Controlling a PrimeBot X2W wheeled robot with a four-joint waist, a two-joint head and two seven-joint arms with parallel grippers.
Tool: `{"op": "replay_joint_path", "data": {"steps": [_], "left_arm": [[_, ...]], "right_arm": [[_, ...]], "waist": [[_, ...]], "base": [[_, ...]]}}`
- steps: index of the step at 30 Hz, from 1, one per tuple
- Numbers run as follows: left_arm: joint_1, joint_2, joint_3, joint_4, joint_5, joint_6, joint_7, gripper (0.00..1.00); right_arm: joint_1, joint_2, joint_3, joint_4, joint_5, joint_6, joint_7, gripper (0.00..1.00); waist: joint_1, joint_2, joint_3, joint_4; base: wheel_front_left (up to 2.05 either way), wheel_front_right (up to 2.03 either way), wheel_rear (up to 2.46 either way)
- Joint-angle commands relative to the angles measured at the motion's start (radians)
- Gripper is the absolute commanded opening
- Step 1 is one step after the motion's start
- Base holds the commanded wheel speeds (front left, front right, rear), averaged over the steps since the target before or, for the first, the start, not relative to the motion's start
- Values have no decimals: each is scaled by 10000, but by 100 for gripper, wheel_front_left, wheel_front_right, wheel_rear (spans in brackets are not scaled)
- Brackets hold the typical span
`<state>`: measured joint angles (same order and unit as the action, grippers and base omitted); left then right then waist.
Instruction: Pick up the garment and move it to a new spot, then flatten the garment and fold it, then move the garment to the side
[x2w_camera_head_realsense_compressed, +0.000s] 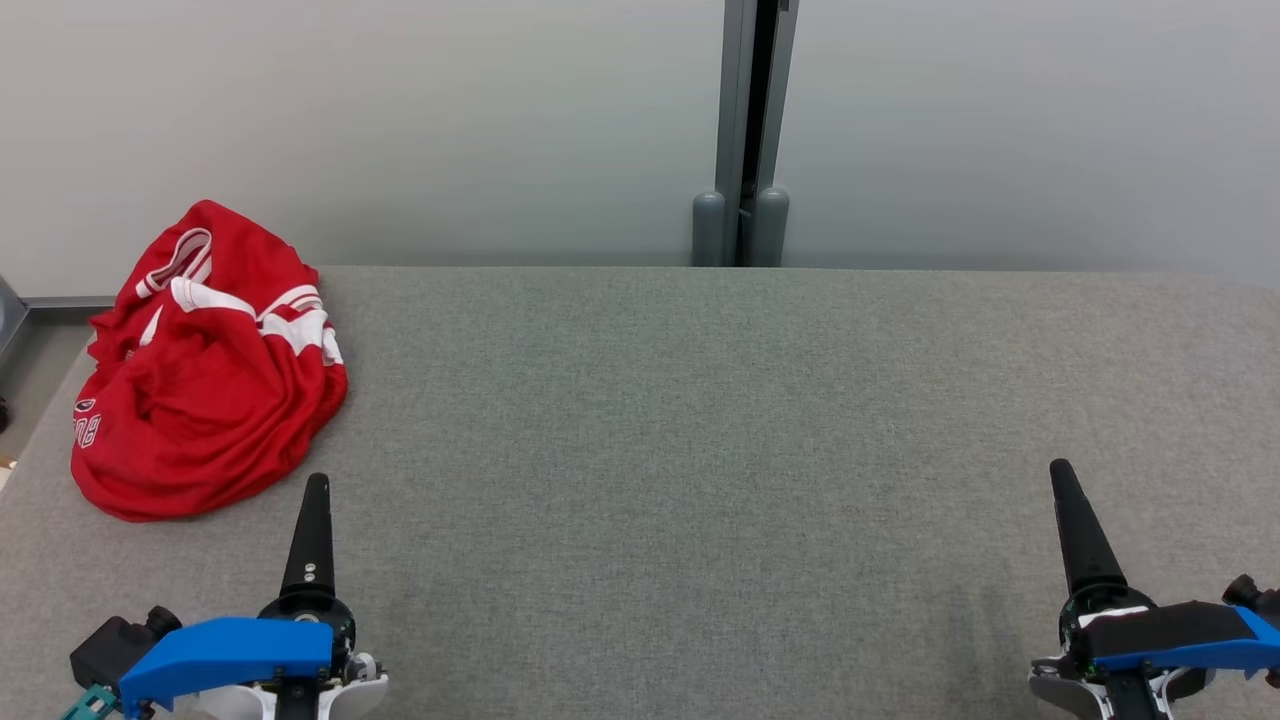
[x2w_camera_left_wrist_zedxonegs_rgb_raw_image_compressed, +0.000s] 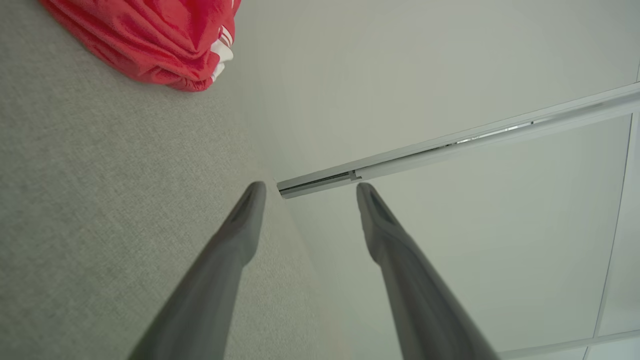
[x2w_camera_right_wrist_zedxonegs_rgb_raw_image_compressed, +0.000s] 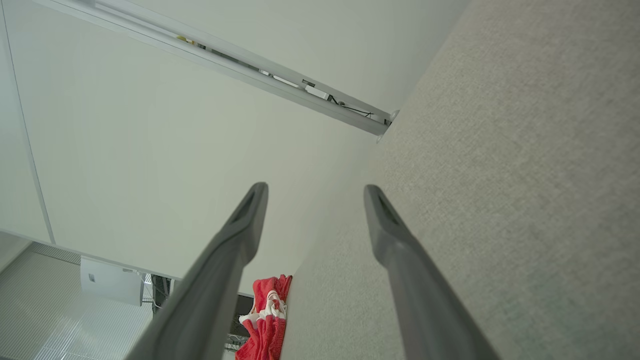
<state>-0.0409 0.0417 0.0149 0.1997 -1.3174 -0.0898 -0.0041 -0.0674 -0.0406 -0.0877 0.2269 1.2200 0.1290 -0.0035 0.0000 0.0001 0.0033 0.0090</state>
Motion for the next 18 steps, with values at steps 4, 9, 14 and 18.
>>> {"op": "replay_joint_path", "data": {"steps": [4, 9, 14, 18], "left_arm": [[-55, 75, -205, -310, 1125, 175, -234, 100], [1, 79, -435, -331, 2279, 269, -420, 100], [33, 82, -596, -247, 3457, 339, -598, 100], [72, 84, -698, -136, 4358, 399, -733, 100]], "right_arm": [[66, -57, 97, -338, -954, 12, -232, 100], [123, -63, 182, -390, -1803, 13, -418, 100], [174, -69, 362, -404, -3012, 14, -598, 100], [191, -73, 446, -343, -3639, 15, -739, 100]], "waist": [[0, -1, 8, 22], [0, -1, 19, 45], [0, -1, 29, 66], [0, -1, 35, 80]], "base": [[0, 0, 0], [0, 0, 0], [0, 0, 0], [0, 0, 0]]}}
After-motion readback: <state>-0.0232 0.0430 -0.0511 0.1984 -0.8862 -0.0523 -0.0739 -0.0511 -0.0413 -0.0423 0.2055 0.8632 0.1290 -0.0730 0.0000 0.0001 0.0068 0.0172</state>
